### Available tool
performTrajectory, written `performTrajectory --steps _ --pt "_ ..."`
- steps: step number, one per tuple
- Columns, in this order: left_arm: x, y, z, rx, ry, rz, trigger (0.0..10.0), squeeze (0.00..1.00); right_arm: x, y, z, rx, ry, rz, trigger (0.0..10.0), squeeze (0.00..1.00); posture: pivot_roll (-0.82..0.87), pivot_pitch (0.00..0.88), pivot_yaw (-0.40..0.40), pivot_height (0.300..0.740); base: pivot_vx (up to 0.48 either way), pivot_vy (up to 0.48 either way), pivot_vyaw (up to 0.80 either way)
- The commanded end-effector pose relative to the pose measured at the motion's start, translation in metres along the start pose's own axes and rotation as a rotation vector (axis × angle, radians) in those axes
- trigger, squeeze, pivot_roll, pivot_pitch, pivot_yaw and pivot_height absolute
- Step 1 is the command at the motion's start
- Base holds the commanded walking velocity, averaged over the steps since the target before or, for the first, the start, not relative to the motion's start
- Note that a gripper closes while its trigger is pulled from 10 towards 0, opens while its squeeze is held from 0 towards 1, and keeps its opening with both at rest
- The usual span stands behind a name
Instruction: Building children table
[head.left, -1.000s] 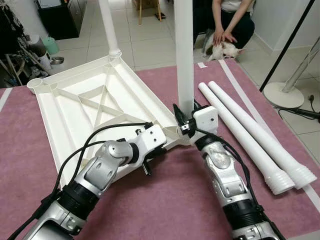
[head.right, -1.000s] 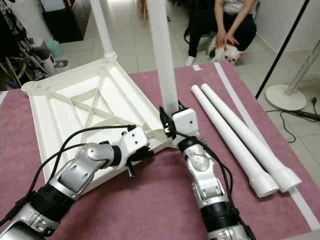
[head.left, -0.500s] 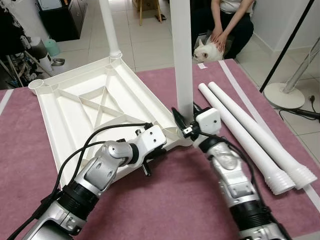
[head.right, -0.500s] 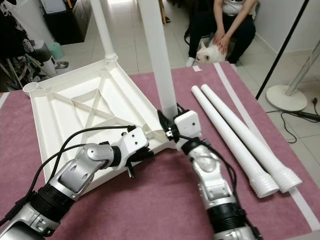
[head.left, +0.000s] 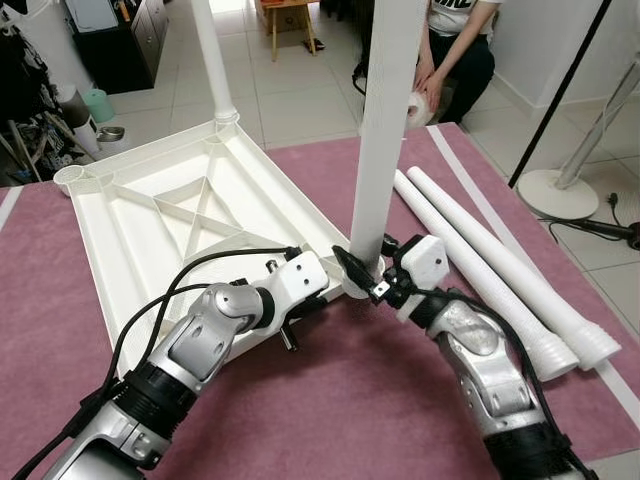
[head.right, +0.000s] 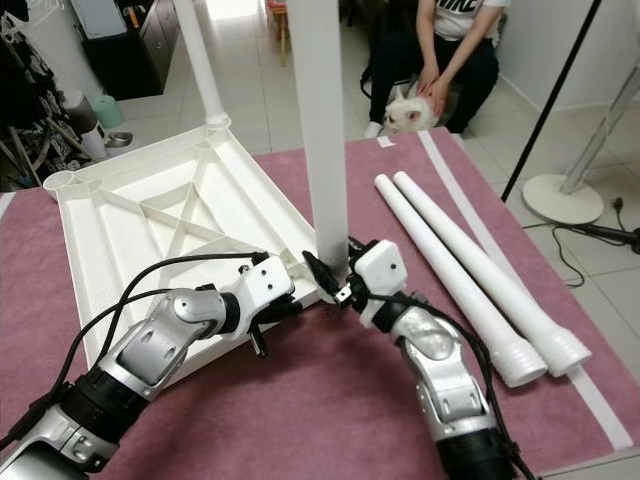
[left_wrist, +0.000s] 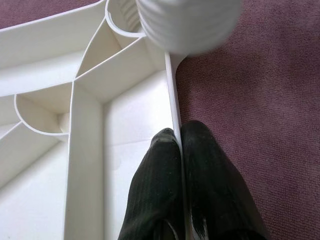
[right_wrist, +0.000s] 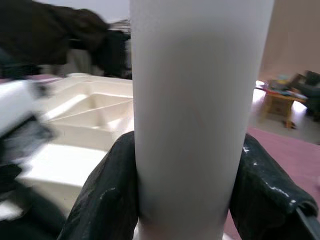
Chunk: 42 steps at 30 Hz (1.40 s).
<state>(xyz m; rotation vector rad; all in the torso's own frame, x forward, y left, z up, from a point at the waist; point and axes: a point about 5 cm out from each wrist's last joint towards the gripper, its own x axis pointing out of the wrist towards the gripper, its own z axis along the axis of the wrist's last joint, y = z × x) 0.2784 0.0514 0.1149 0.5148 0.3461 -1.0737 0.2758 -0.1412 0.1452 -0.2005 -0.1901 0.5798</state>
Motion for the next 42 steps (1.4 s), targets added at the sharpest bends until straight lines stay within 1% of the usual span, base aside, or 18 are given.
performTrajectory --steps 1,4,5,8,9,10,13,15,17,19,22,27,29,34,39,40,41,42 --pt "-0.004 0.008 0.001 0.046 0.007 0.039 0.0 0.0 -0.011 -0.005 -0.042 0.101 0.212 -0.088 10.0 0.0 -0.04 0.0 0.142 0.74 0.0 0.0 0.0" --pt "-0.005 0.008 0.001 0.046 0.009 0.038 0.0 0.0 -0.002 -0.01 -0.032 0.118 0.149 -0.107 10.0 0.0 -0.03 0.001 0.145 0.74 0.0 0.0 0.0" --pt "-0.005 0.008 0.001 0.046 0.009 0.038 0.0 0.0 -0.002 -0.01 -0.032 0.118 0.149 -0.107 10.0 0.0 -0.03 0.001 0.145 0.74 0.0 0.0 0.0" --pt "-0.006 0.008 -0.001 0.044 0.014 0.036 0.0 0.0 0.004 -0.01 -0.025 0.148 0.112 -0.076 10.0 0.0 -0.03 0.007 0.15 0.74 0.0 0.0 0.0" --pt "-0.006 0.008 -0.001 0.044 0.014 0.036 0.0 0.0 0.004 -0.01 -0.025 0.148 0.112 -0.076 10.0 0.0 -0.03 0.007 0.15 0.74 0.0 0.0 0.0" --pt "-0.007 0.007 -0.001 0.043 0.016 0.033 0.0 0.0 0.008 -0.005 -0.026 0.164 0.114 -0.026 10.0 0.0 -0.03 0.007 0.15 0.74 0.0 0.0 0.0" --pt "-0.007 0.007 -0.001 0.043 0.016 0.032 0.0 0.0 0.009 -0.003 -0.027 0.17 0.116 -0.002 10.0 0.0 -0.03 0.007 0.15 0.74 0.0 0.0 0.0" --pt "-0.007 0.006 -0.001 0.042 0.016 0.031 0.0 0.0 0.013 0.004 -0.027 0.16 0.125 0.06 10.0 0.0 -0.02 0.014 0.148 0.74 0.0 0.0 0.0" --pt "-0.007 0.006 -0.001 0.041 0.016 0.031 0.0 0.0 0.014 0.005 -0.028 0.157 0.132 0.089 10.0 0.0 -0.02 0.016 0.146 0.74 0.0 0.0 0.0" --pt "-0.007 0.006 -0.001 0.041 0.016 0.031 0.0 0.0 0.014 0.005 -0.028 0.157 0.132 0.089 10.0 0.0 -0.02 0.016 0.146 0.74 0.0 0.0 0.0" --pt "-0.008 0.005 -0.002 0.037 0.016 0.031 0.0 0.0 0.012 0.006 -0.032 0.151 0.158 0.157 10.0 0.0 -0.02 0.017 0.145 0.74 0.0 0.0 0.0" --pt "-0.008 0.004 -0.002 0.035 0.017 0.029 0.0 0.0 0.013 0.003 -0.034 0.144 0.17 0.181 10.0 0.0 -0.01 0.023 0.145 0.74 0.0 0.0 0.0" --pt "-0.009 0.004 -0.002 0.035 0.017 0.028 0.0 0.0 0.016 0.0 -0.034 0.126 0.172 0.184 10.0 0.0 -0.01 0.024 0.148 0.74 0.0 0.0 0.0" --pt "-0.009 0.004 -0.002 0.037 0.018 0.026 0.0 0.0 0.022 -0.003 -0.034 0.127 0.174 0.188 10.0 0.0 -0.01 0.023 0.152 0.74 0.0 0.0 0.0" --pt "-0.009 0.005 -0.002 0.037 0.019 0.029 0.0 0.0 0.021 -0.009 -0.034 0.117 0.182 0.182 10.0 0.0 0.0 0.023 0.151 0.74 0.0 0.0 0.0" --pt "-0.009 0.005 -0.002 0.035 0.023 0.032 3.9 0.0 0.019 -0.009 -0.035 0.121 0.187 0.192 10.0 0.0 -0.01 0.023 0.153 0.74 0.0 0.0 0.0" --pt "-0.009 0.005 -0.003 0.035 0.027 0.032 10.0 0.0 0.018 -0.008 -0.037 0.117 0.197 0.205 10.0 0.0 -0.01 0.024 0.155 0.74 0.0 0.0 0.0" --pt "-0.009 0.005 -0.003 0.034 0.03 0.035 10.0 0.0 0.016 -0.007 -0.038 0.114 0.205 0.22 10.0 0.0 -0.01 0.024 0.155 0.74 0.0 0.0 0.0"
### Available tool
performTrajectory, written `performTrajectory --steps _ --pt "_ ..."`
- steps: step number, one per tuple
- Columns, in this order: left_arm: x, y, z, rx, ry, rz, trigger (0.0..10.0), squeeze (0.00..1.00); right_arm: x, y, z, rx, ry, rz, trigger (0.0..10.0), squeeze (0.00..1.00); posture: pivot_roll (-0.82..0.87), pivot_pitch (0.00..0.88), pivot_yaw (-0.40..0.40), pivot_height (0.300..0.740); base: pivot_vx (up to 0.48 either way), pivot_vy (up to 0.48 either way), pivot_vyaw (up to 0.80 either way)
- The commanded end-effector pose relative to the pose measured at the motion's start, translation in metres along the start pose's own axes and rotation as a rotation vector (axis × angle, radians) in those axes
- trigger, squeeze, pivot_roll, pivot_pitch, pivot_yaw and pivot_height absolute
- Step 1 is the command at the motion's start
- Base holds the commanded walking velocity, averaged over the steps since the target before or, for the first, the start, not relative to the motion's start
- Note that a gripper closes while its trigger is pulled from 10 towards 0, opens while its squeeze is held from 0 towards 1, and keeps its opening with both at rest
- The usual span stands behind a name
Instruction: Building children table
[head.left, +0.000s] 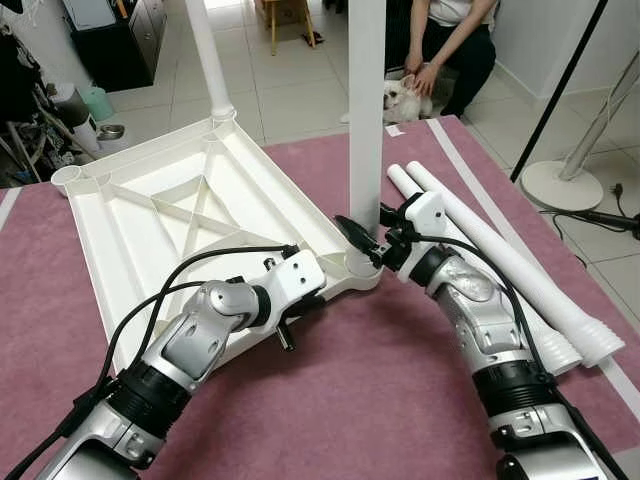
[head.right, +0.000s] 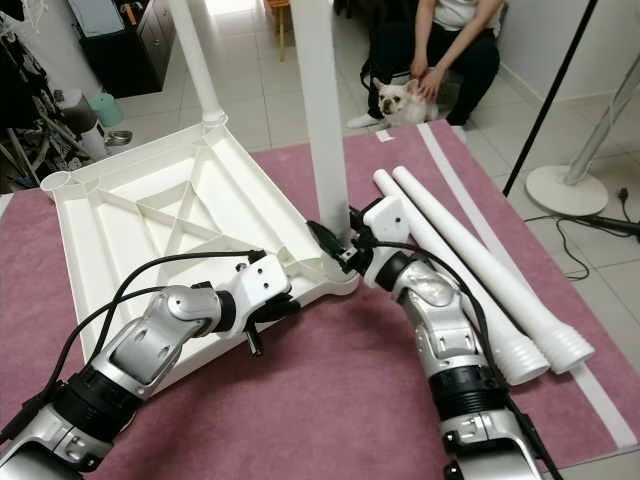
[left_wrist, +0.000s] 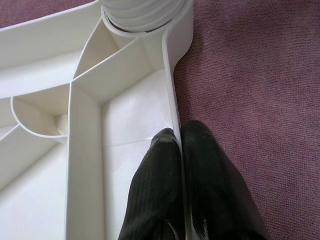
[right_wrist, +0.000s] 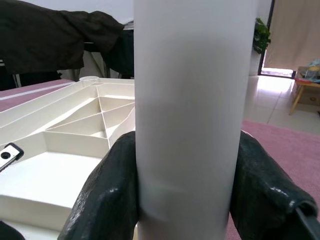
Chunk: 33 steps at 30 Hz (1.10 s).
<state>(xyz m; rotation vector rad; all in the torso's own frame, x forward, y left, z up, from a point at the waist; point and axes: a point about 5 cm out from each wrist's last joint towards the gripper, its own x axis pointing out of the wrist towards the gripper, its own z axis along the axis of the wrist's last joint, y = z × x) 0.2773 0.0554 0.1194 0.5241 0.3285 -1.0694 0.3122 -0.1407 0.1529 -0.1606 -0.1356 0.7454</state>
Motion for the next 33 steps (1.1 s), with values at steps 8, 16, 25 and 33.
performTrajectory --steps 8,16,25,33 --pt "-0.002 0.006 -0.003 0.015 0.041 0.042 10.0 0.0 -0.014 0.012 -0.042 0.014 0.207 0.071 10.0 0.0 -0.01 0.024 0.154 0.74 0.0 0.0 0.0" --pt "-0.003 0.007 -0.003 0.012 0.041 0.044 10.0 0.0 -0.018 0.014 -0.045 0.085 0.225 0.187 10.0 0.0 0.0 0.015 0.155 0.74 0.0 0.0 0.0" --pt "-0.007 0.001 0.003 -0.031 -0.011 -0.019 10.0 0.0 -0.037 0.019 -0.049 0.16 0.29 0.396 10.0 0.0 -0.01 0.0 0.166 0.74 0.0 0.0 0.0" --pt "-0.01 0.0 0.0 -0.044 -0.01 -0.028 10.0 0.0 -0.048 0.013 -0.051 0.222 0.306 0.44 10.0 0.0 -0.01 0.0 0.174 0.74 0.0 0.0 0.0"
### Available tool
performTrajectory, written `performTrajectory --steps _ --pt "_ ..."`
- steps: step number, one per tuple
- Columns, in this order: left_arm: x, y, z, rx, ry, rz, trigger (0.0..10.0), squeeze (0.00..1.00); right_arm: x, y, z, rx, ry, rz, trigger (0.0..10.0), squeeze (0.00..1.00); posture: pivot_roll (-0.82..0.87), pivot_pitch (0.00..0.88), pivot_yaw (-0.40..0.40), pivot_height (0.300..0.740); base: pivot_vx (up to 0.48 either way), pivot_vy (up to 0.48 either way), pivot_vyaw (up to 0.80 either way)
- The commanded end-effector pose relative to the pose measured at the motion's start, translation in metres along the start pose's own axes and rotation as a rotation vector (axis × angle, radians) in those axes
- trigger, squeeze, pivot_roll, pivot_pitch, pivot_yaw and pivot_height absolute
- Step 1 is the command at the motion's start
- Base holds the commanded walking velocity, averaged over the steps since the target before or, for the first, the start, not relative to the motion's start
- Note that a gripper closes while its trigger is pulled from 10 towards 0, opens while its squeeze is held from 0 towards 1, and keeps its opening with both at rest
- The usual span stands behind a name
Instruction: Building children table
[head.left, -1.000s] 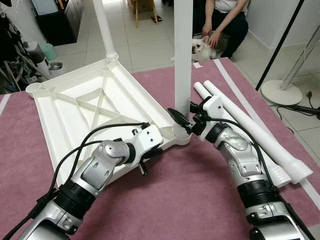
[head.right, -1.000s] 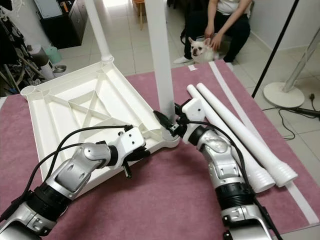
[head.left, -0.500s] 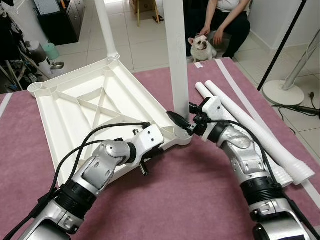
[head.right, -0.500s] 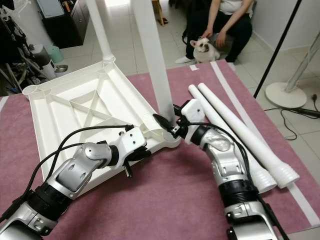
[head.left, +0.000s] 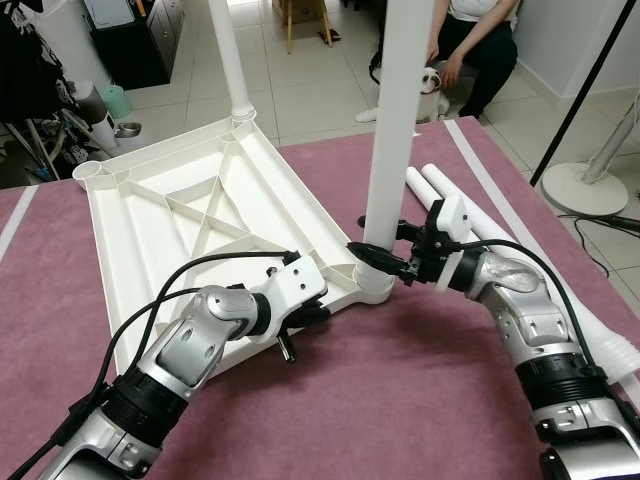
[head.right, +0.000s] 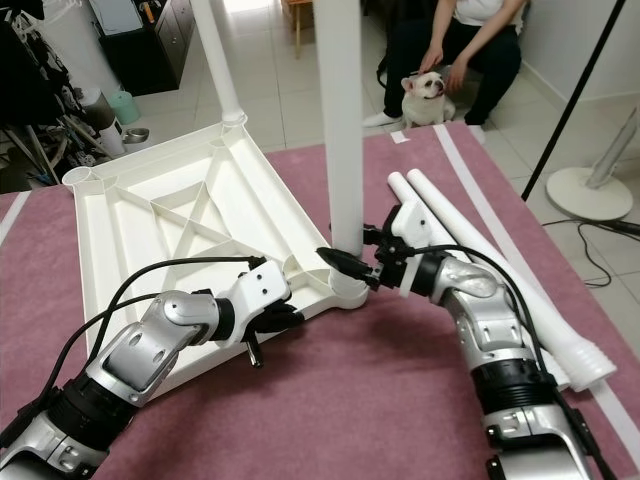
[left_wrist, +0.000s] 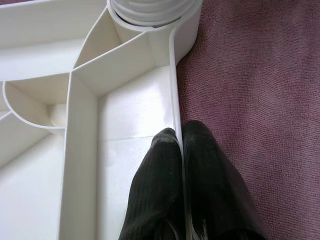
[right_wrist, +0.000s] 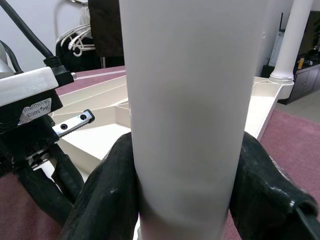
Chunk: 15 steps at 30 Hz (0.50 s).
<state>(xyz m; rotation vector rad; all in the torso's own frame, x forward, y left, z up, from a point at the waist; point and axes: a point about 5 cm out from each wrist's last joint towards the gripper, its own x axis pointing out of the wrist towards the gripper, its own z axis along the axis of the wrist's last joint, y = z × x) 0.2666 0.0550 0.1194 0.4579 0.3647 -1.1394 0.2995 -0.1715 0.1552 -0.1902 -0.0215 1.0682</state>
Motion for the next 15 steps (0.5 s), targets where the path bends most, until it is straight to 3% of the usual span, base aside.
performTrajectory --steps 1,8,13,15 --pt "-0.006 0.009 0.0 0.01 0.006 0.054 10.0 0.0 -0.004 0.029 -0.054 0.225 0.191 0.116 10.0 0.0 -0.01 0.0 0.174 0.74 0.0 0.0 0.0" --pt "-0.004 0.013 0.004 0.003 -0.004 0.074 10.0 0.0 0.001 0.029 -0.055 0.216 0.186 0.074 10.0 0.0 -0.02 0.0 0.17 0.74 0.0 0.0 0.0" --pt "-0.003 0.016 0.009 -0.004 -0.015 0.092 10.0 0.0 0.01 0.022 -0.063 0.192 0.184 -0.17 10.0 0.0 -0.03 0.0 0.17 0.74 0.0 0.0 0.0" --pt "-0.003 0.016 0.01 -0.005 -0.017 0.092 10.0 0.0 0.011 0.022 -0.063 0.193 0.181 -0.193 10.0 0.0 -0.03 0.0 0.17 0.74 0.0 0.0 0.0"
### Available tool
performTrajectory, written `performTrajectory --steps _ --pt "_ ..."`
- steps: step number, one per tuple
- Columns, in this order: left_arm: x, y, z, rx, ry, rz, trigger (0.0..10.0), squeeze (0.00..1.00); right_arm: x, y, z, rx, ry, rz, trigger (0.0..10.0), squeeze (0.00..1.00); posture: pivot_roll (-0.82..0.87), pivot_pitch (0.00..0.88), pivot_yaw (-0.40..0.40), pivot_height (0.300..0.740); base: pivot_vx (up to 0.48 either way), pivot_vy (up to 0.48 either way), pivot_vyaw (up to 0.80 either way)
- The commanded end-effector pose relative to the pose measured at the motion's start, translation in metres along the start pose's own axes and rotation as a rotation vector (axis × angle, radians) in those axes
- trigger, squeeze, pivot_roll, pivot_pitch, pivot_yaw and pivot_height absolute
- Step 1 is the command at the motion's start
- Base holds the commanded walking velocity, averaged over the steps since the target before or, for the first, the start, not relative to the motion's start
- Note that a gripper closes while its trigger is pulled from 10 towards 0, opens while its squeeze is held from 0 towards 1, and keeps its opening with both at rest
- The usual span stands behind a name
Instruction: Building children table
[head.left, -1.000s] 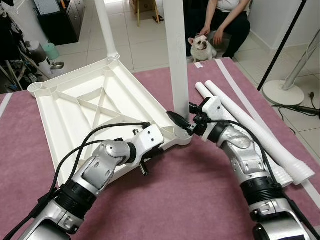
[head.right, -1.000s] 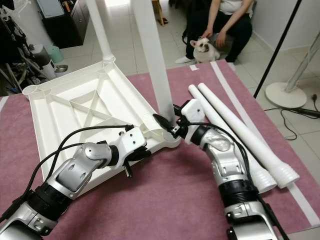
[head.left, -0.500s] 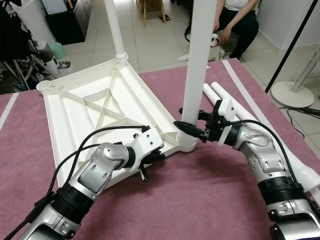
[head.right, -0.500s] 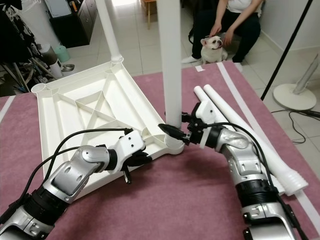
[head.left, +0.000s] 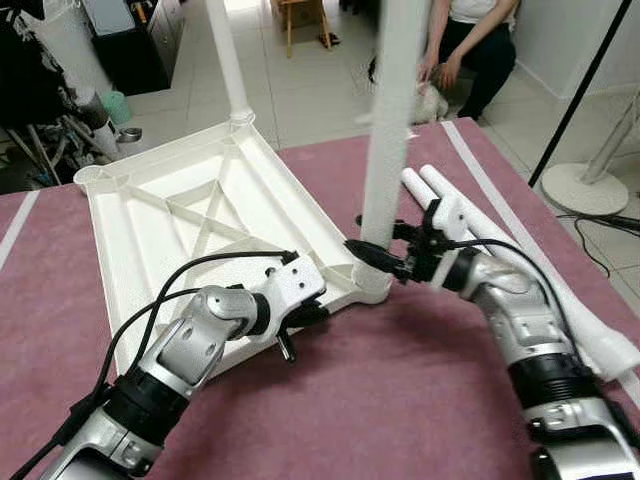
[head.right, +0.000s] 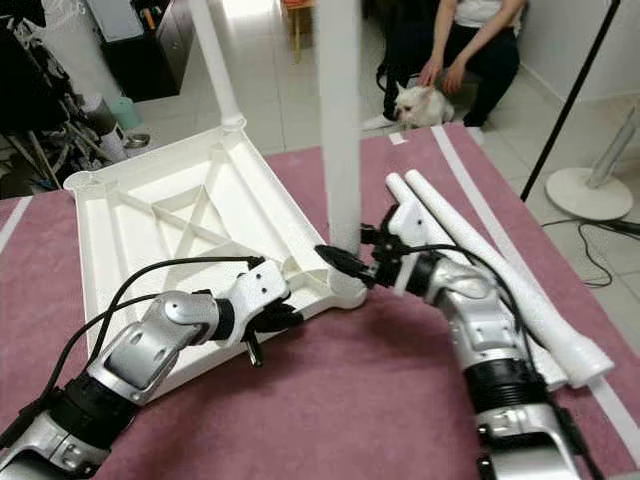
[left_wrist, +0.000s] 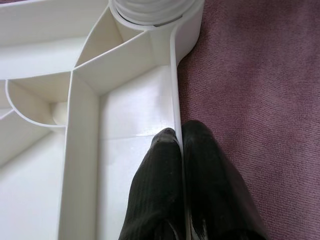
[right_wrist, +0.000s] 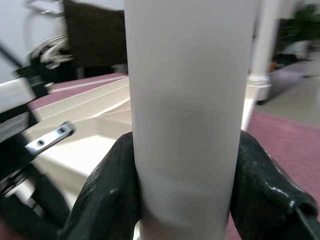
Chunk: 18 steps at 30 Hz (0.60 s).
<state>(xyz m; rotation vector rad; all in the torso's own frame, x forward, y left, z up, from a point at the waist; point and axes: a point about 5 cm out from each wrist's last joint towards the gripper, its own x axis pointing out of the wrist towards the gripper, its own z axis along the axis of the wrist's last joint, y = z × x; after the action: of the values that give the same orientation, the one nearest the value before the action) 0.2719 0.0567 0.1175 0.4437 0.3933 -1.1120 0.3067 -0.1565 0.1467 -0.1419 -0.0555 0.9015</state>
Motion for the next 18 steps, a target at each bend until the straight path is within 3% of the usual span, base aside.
performTrajectory --steps 1,16,18 --pt "-0.004 0.01 0.012 0.025 -0.037 0.074 10.0 0.0 -0.012 0.017 -0.056 0.146 0.23 -0.029 10.0 0.0 -0.03 0.0 0.17 0.74 0.0 0.0 0.0" --pt "-0.004 0.013 0.011 0.022 -0.029 0.084 10.0 0.0 -0.006 0.044 -0.068 0.121 0.198 -0.159 10.0 0.0 -0.04 0.0 0.172 0.74 0.0 0.0 0.0" --pt "-0.002 0.014 0.012 0.02 -0.027 0.088 10.0 0.0 -0.005 0.042 -0.073 0.081 0.233 -0.297 10.0 0.0 -0.04 0.0 0.17 0.74 0.0 0.0 0.0"
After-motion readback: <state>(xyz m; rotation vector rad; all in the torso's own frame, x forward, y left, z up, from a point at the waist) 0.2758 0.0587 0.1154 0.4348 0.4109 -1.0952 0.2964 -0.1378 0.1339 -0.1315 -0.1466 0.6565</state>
